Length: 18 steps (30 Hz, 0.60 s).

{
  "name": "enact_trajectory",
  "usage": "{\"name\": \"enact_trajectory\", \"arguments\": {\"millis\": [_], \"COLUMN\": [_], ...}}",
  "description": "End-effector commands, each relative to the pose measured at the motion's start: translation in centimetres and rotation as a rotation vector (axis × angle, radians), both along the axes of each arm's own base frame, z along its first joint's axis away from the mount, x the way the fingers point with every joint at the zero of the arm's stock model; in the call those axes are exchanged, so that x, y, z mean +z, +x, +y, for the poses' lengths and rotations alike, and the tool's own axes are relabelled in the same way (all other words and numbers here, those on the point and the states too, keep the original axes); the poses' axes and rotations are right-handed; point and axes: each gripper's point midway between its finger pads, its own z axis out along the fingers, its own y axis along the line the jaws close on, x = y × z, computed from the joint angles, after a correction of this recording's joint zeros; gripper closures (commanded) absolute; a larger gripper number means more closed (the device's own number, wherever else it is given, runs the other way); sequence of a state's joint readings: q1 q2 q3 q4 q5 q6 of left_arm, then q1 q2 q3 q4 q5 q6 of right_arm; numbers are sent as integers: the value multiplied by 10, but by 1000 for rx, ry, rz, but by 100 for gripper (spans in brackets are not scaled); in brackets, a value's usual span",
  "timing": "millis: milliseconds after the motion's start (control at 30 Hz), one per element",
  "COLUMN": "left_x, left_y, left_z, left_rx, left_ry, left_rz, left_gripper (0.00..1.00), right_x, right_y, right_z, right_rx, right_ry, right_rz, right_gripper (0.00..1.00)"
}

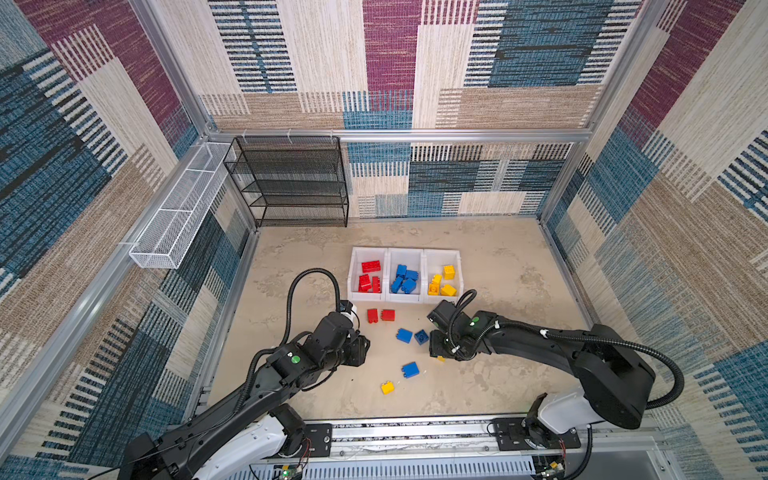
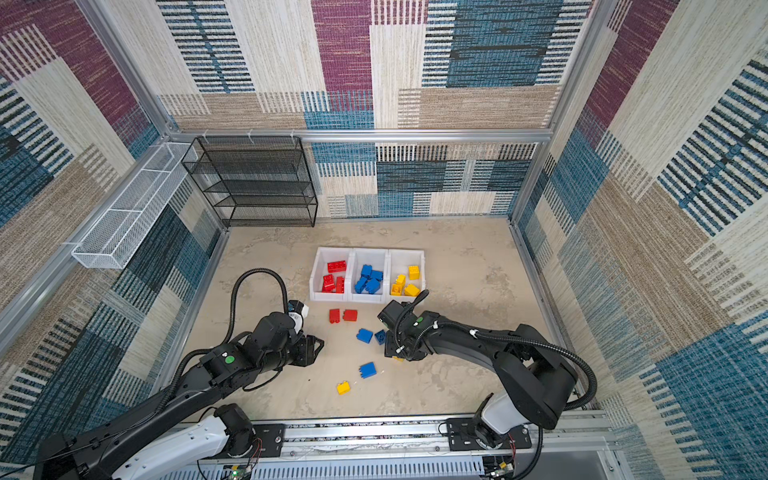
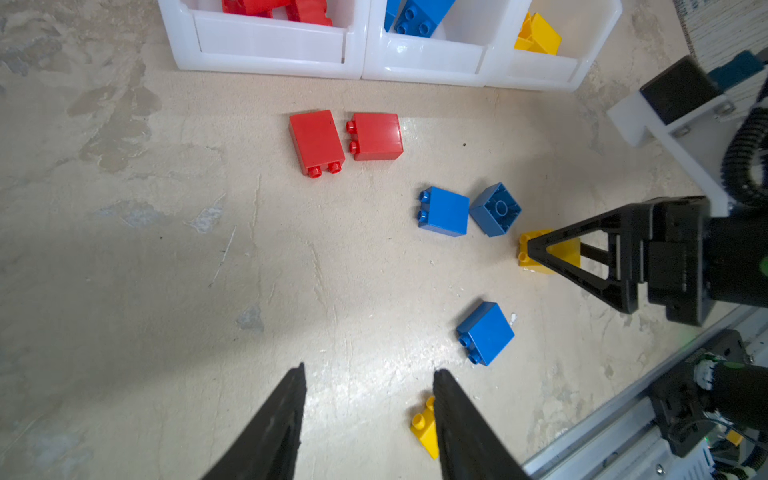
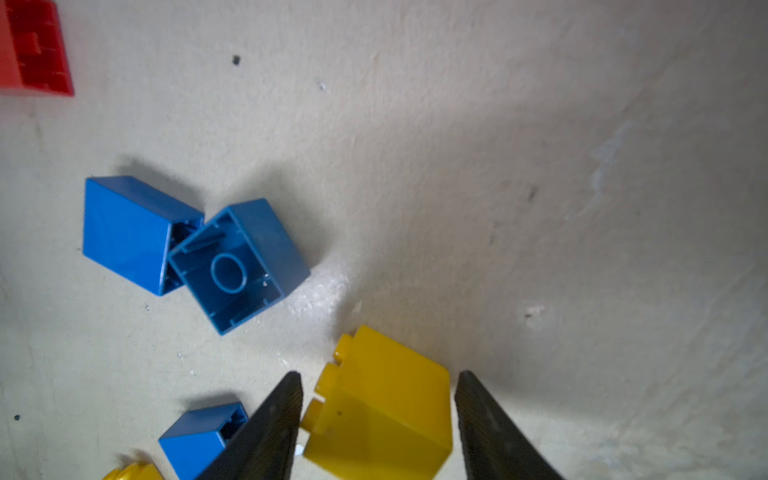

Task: Sort the legos into containers by color
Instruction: 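Withdraw the left gripper while the right gripper grasps a yellow brick, then carry the yellow brick with the right gripper into the yellow compartment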

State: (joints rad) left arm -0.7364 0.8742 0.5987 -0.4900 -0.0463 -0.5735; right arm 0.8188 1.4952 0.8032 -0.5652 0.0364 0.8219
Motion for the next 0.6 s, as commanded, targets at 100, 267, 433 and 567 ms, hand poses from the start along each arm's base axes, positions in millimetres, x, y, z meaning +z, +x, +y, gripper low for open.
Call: {"name": "enact_trajectory", "arguments": {"millis": [100, 267, 433, 567], "left_x": [-2, -6, -9, -10], "left_y": [1, 1, 2, 1], "left_z": [0, 0, -1, -1], "left_rx": [15, 17, 20, 17], "left_ry": [-1, 2, -4, 1], "left_rz": [6, 15, 12, 23], "left_gripper": [47, 47, 47, 47], "right_x": [-1, 2, 16, 39], "right_y": [3, 3, 10, 22], "right_z": [4, 4, 8, 13], "right_rx": [-4, -2, 2, 24], "right_ry": [12, 17, 30, 36], "right_rz": [-9, -13, -41, -103], "right_gripper": [48, 54, 57, 58]}}
